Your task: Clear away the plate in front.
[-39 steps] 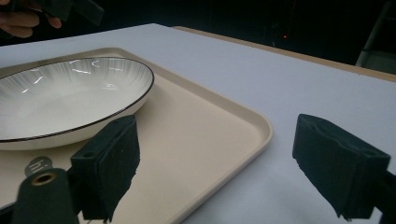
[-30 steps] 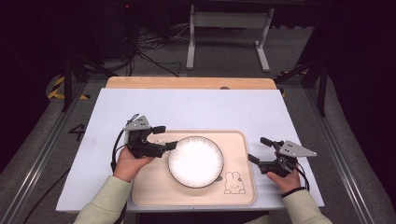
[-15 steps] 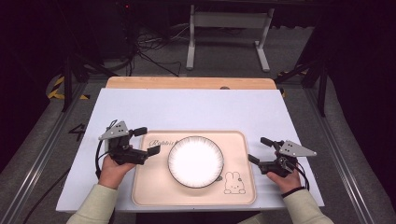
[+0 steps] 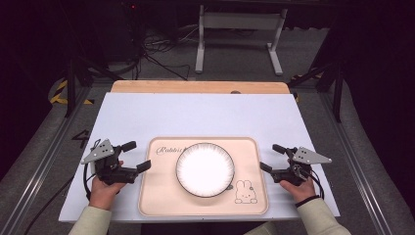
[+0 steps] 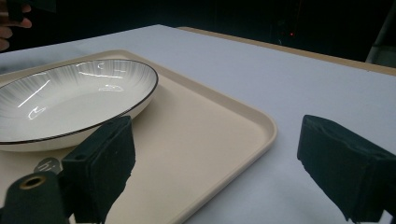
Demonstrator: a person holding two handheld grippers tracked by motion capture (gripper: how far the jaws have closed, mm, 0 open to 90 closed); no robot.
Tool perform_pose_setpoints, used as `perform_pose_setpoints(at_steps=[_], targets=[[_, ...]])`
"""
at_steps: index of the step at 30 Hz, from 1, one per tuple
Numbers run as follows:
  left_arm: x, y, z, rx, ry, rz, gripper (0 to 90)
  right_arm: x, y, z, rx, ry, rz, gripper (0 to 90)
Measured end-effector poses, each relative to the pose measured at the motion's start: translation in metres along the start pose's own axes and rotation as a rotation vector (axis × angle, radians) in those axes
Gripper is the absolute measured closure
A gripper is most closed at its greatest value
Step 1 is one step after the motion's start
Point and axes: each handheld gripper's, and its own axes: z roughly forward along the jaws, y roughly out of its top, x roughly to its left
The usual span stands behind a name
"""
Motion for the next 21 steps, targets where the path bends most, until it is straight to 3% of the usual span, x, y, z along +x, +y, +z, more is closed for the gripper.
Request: perform_pose_setpoints(at_steps=[4, 6, 10, 13, 17, 20, 21], targets=[[0.002, -0.006, -0.001, -0.005, -0.004, 0.012, 1.0, 0.0, 0.0, 0.0, 0.001, -0.001, 0.001, 11.7], [0.004, -0.011, 0.0, 0.003, -0.017, -0.004, 0.7, 0.0, 0.0, 0.0, 0.0, -0.001, 0.002, 11.7], [0.009, -0.019, 0.001, 0.001, 0.005, -0.009, 0.6, 0.0, 0.0, 0.0, -0.001, -0.001, 0.0, 11.7], [0.015, -0.023, 0.002, -0.015, -0.001, -0.044, 0.7, 0.0, 0.0, 0.0, -0.002, 0.0, 0.0, 11.6], [0.017, -0.026, 0.002, -0.035, 0.018, -0.014, 0.8, 0.0, 0.0, 0.0, -0.002, 0.001, -0.001, 11.7], [0.019, -0.027, 0.007, 0.006, 0.0, -0.037, 1.2, 0.0, 0.0, 0.0, -0.002, 0.0, -0.001, 11.7], [0.018, -0.027, 0.007, 0.01, 0.003, -0.025, 1.2, 0.0, 0.0, 0.0, -0.001, 0.0, -0.002, 11.7]])
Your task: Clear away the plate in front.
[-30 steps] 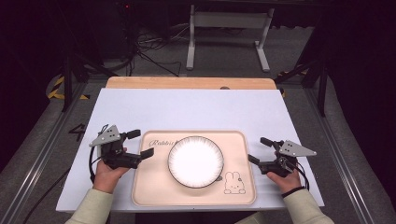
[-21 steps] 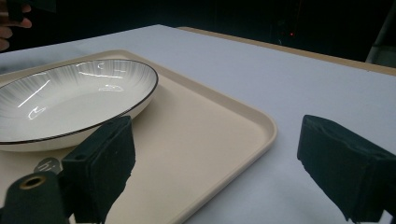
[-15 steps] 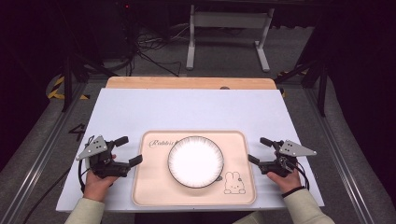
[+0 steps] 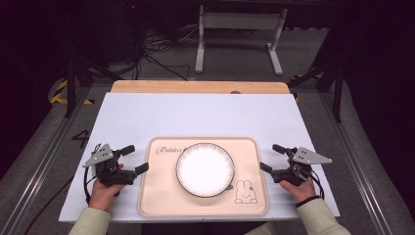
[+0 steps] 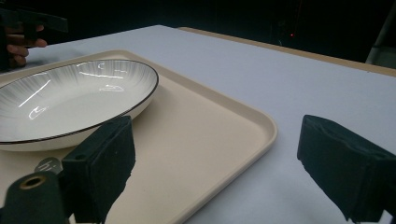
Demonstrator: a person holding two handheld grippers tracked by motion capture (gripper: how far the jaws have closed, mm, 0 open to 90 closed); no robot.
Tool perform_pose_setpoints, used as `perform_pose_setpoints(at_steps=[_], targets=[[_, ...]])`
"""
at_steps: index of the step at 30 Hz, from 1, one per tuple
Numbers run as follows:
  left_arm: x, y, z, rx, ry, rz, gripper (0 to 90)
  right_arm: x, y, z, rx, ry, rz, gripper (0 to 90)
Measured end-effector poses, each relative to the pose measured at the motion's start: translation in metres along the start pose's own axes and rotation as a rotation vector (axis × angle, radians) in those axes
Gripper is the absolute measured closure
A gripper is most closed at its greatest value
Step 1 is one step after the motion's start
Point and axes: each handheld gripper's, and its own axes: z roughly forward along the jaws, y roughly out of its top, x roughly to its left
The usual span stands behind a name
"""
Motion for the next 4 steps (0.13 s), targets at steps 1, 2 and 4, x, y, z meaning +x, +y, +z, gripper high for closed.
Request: perform_pose_setpoints(at_steps=[1, 2, 4], targets=[[-0.0004, 0.0, 0.0007, 0.007, -0.001, 0.008, 1.2, 0.0, 0.0, 0.0, 0.0, 0.0, 0.0, 12.1], [-0.0004, 0.0, 0.0007, 0.007, -0.001, 0.008, 1.3, 0.0, 0.0, 0.0, 0.0, 0.0, 0.0, 12.1], [-0.0013, -0.0001, 0.0017, 0.021, -0.002, 0.002, 1.5, 0.0001, 0.0, 0.0001, 0.001, 0.0, -0.001, 12.8]])
